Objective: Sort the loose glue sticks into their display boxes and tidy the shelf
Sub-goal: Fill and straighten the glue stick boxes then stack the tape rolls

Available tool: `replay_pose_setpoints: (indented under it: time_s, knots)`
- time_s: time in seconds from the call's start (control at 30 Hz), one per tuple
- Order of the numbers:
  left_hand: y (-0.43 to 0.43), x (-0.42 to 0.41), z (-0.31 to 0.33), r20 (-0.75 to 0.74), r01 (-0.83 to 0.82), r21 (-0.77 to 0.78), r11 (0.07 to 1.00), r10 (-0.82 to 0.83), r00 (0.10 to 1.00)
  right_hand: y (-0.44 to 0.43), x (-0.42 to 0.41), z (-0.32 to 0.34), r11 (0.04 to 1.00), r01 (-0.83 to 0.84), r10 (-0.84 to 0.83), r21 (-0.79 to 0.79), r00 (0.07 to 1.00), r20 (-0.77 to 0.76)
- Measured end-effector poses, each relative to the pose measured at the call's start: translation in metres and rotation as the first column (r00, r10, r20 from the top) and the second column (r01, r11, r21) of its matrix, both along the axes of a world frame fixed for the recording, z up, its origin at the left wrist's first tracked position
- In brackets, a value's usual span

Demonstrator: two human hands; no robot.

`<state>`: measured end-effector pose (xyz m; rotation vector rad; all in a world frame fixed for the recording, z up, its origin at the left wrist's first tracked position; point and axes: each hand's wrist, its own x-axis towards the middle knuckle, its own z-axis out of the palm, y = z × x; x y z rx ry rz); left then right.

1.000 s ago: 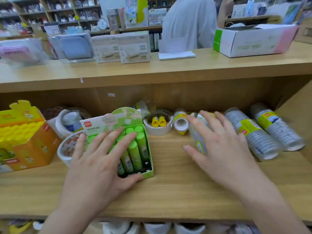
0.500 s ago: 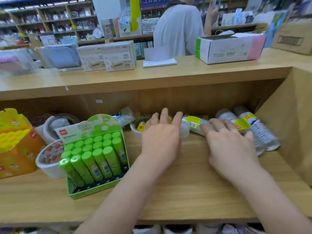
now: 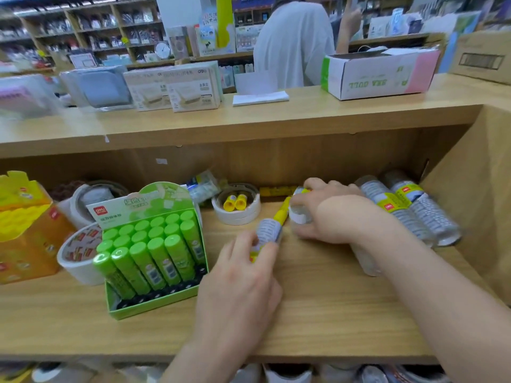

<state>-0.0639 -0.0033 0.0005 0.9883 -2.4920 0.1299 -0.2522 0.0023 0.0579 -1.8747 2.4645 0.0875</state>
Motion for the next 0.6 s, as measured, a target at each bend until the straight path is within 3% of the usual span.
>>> replay_pose_setpoints:
  time_s: [0.1, 0.3, 0.37, 0.47, 0.53, 0.6]
  knots:
    - [-0.001, -0.001, -0.004, 0.044, -0.061, -0.002, 0.998, 0.061, 0.997, 0.012, -0.001, 0.005, 0.994, -0.107, 0.107, -0.01, 0.993, 0.056]
    - [-0.022, -0.008, -0.003, 0.058, -0.076, -0.159, 0.984, 0.087, 0.995, 0.017, -0.004, 0.018, 0.971, -0.22, 0.208, 0.098, 0.972, 0.113]
    - [-0.025, -0.01, 0.0, -0.031, -0.013, -0.115, 0.993, 0.009, 0.999, 0.017, -0.004, 0.015, 0.968, -0.233, 0.222, 0.091, 0.968, 0.117]
    - [-0.016, -0.021, 0.011, -0.189, 0.247, 0.016, 0.969, -0.24, 0.952, 0.016, -0.009, 0.014, 0.968, -0.249, 0.24, 0.04, 0.958, 0.159]
    - [-0.011, -0.031, 0.012, -0.1, 0.316, 0.089, 0.945, -0.307, 0.947, 0.019, -0.02, 0.023, 0.96, -0.276, 0.241, 0.053, 0.907, 0.345]
    - [-0.014, -0.041, 0.004, 0.06, 0.284, 0.083, 0.955, -0.29, 0.955, 0.02, -0.036, 0.037, 0.957, -0.282, 0.189, 0.068, 0.785, 0.59]
